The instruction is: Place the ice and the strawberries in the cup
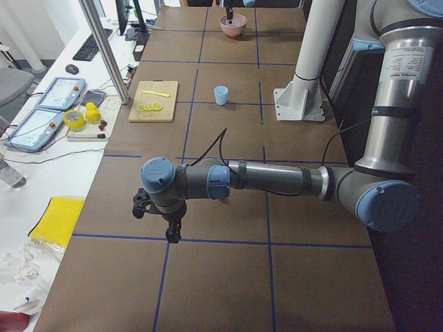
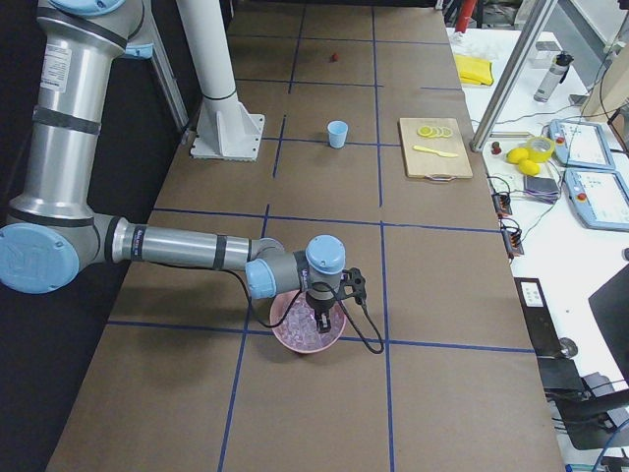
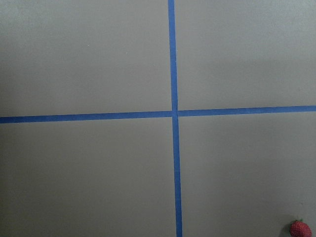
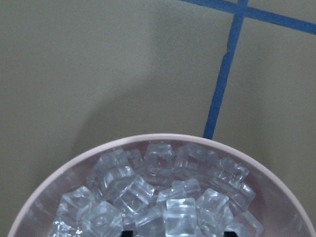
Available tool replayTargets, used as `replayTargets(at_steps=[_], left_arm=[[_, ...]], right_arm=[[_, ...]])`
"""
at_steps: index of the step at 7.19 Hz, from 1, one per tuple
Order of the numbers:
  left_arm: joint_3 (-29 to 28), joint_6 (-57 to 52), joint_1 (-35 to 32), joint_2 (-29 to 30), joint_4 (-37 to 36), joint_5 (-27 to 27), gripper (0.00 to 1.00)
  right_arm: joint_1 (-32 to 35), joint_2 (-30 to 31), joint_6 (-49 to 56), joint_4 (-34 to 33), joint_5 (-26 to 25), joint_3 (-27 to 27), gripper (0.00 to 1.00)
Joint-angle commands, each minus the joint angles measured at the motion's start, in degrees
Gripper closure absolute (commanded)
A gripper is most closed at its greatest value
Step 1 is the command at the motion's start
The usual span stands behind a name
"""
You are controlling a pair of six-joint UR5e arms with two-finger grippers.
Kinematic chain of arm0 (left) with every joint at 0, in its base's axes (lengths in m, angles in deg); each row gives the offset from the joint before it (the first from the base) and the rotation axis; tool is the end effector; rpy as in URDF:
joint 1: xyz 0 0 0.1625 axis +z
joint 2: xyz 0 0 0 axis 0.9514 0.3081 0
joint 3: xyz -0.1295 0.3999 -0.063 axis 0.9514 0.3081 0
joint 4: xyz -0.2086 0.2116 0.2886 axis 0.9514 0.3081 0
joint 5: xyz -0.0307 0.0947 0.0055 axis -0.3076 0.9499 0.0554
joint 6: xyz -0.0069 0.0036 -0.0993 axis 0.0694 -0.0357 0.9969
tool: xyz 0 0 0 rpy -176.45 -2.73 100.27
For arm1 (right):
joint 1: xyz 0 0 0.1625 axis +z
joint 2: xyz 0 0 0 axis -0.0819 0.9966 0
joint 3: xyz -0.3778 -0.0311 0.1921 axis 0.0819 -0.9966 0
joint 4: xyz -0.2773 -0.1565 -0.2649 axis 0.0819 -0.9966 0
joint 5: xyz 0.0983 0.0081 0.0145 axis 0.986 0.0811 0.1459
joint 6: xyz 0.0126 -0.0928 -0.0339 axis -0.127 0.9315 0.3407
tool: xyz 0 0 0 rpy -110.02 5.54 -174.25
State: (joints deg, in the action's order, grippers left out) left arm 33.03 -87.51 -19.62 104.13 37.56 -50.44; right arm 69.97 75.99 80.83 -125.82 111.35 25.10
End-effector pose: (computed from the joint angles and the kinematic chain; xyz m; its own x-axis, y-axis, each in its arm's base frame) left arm -0.0756 -0.5277 0.6257 0.6771 0.0437 -0.7346 -0.0321 0.9990 0.0298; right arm -0.0424 -0.4094 0.6871 0.7106 -0.2246 0.6668 0.1841 0.9740 0.1319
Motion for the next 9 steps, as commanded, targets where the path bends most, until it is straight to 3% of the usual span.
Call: replayTargets(at_steps=[1,4,5,8,9], left_arm=[[0.0,0.0,-0.1,0.0,0.0,0.0,0.0],[0.4,0.0,0.0,0.0,-0.1,0.0,0.0],[0.4,0.0,0.0,0.0,-0.1,0.0,0.0],[0.5,0.0,0.0,0.1,-0.2,0.0,0.0],[1.0,0.0,0.0,0.1,-0.4,0.0,0.0]], right_arm=[[0.0,-0.2,0.0,0.0,-0.4,-0.4,0.32],[0.0,-0.5,-0.1,0.0,-0.5,-0.9,0.35],[0.0,-0.5,-0.1,0.0,-0.5,-0.9,0.48],[0.0,-0.6,0.1,0.1,-0.5,-0.9,0.98],[0.2,-0.4,0.1,0.1,-0.4,-0.4,1.0]])
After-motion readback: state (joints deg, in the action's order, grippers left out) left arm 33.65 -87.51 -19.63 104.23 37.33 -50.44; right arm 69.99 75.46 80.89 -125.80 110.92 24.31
